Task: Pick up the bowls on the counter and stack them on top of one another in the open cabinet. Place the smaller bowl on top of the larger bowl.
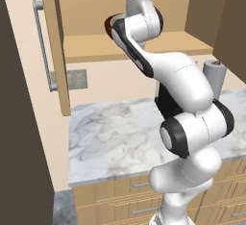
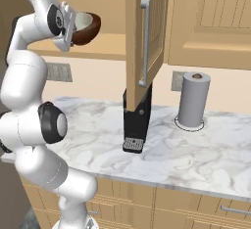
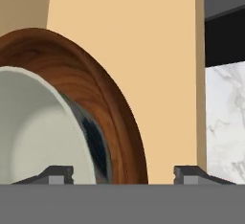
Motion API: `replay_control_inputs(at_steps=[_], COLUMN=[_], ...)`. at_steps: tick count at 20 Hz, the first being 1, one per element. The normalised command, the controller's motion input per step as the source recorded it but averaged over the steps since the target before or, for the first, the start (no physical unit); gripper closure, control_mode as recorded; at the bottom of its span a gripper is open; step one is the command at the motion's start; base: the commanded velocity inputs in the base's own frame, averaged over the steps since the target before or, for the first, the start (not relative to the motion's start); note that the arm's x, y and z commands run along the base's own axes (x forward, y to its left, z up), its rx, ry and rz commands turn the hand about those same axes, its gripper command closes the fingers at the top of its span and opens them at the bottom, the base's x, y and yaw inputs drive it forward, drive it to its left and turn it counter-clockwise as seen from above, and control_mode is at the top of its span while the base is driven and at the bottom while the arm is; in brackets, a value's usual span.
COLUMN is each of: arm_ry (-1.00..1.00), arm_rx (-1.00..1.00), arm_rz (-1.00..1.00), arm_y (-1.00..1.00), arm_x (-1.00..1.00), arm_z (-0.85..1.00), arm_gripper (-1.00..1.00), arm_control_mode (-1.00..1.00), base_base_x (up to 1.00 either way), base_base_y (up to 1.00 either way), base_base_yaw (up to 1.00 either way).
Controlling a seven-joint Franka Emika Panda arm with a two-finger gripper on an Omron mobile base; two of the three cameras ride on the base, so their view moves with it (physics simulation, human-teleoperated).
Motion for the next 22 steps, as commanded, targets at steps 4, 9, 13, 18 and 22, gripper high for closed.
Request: replay_control_inputs(at_steps=[4,9,13,18,22], arm_ry=[-0.07,-0.10,-0.10,-0.09,-0.09], arm_rx=[-0.01,0.00,0.00,0.00,0.00], arm_rz=[0.00,0.00,0.00,0.00,0.00], arm_y=[0.00,0.00,0.00,0.00,0.00], arm_x=[0.12,0.07,0.02,0.00,-0.19], arm_z=[0.07,0.13,0.09,0.09,0.04], arm_gripper=[-1.00,-1.00,-1.00,-1.00,-1.00], arm_control_mode=[-1.00,-1.00,-1.00,-1.00,-1.00], base_base_x=[0.00,0.00,0.00,0.00,0.00], base_base_y=[0.00,0.00,0.00,0.00,0.00], base_base_yaw=[0.00,0.00,0.00,0.00,0.00])
